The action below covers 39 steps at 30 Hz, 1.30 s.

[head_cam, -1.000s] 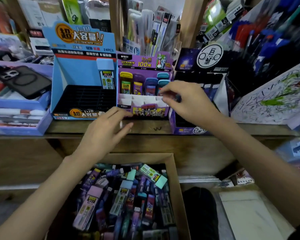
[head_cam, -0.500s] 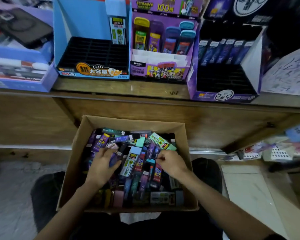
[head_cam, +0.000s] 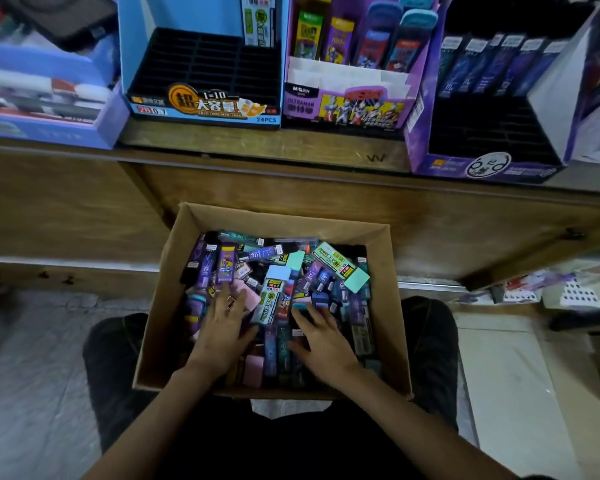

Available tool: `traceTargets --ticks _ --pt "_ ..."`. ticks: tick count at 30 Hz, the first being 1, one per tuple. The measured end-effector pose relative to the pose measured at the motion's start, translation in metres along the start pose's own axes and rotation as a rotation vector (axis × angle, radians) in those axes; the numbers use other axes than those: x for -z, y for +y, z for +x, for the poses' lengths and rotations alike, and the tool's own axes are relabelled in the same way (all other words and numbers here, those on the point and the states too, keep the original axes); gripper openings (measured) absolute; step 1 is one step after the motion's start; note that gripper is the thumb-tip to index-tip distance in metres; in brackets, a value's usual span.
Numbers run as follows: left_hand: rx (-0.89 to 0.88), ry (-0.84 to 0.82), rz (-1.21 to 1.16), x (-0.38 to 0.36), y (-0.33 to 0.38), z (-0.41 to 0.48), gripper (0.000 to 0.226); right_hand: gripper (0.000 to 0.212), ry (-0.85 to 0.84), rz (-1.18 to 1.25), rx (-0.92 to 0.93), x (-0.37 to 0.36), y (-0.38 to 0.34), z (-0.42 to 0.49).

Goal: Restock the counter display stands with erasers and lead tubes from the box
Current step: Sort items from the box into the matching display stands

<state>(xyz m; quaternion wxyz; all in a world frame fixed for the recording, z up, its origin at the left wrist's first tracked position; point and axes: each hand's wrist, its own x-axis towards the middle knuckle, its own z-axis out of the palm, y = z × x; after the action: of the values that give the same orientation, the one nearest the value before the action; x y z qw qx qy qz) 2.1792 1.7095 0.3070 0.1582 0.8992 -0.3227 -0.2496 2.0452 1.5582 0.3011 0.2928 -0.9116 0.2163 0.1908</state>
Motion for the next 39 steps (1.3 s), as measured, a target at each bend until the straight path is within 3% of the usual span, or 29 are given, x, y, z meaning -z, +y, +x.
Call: traceTargets --ticks 3,6,10,14,22,27,31,35,39 --pt "-0.036 0.096 -0.12 0.01 0.001 -0.001 0.057 0.053 0.099 0.226 0.022 0.013 0.006 -0.002" --pt "0.084 0.165 -0.225 0.018 -0.005 0.0 0.055 0.04 0.275 0.274 -0.199 0.021 0.011 -0.004" --pt "0.252 0.066 -0.215 0.021 -0.018 0.001 0.058 0.066 0.106 0.425 -0.374 0.017 0.006 0.001" --pt "0.304 0.046 -0.243 0.021 -0.017 0.004 0.067 0.082 0.112 0.505 -0.398 0.009 -0.009 0.013" --pt "0.442 0.059 -0.442 0.021 -0.009 0.005 0.052 0.026 0.091 0.97 -0.439 0.018 -0.006 0.011" --pt "0.493 0.057 -0.475 0.021 -0.002 0.005 0.05 0.025 0.102 1.005 -0.452 0.03 0.001 0.006" --pt "0.472 -0.016 -0.607 0.017 -0.001 0.007 0.025 0.025 -0.015 0.959 -0.445 0.04 0.006 0.002" --pt "0.426 -0.066 -0.701 0.017 0.0 0.004 0.011 0.029 -0.023 0.931 -0.464 0.044 0.011 -0.001" --pt "0.381 -0.093 -0.852 0.021 0.008 -0.001 0.031 0.03 0.016 0.896 -0.448 0.048 0.018 -0.006"
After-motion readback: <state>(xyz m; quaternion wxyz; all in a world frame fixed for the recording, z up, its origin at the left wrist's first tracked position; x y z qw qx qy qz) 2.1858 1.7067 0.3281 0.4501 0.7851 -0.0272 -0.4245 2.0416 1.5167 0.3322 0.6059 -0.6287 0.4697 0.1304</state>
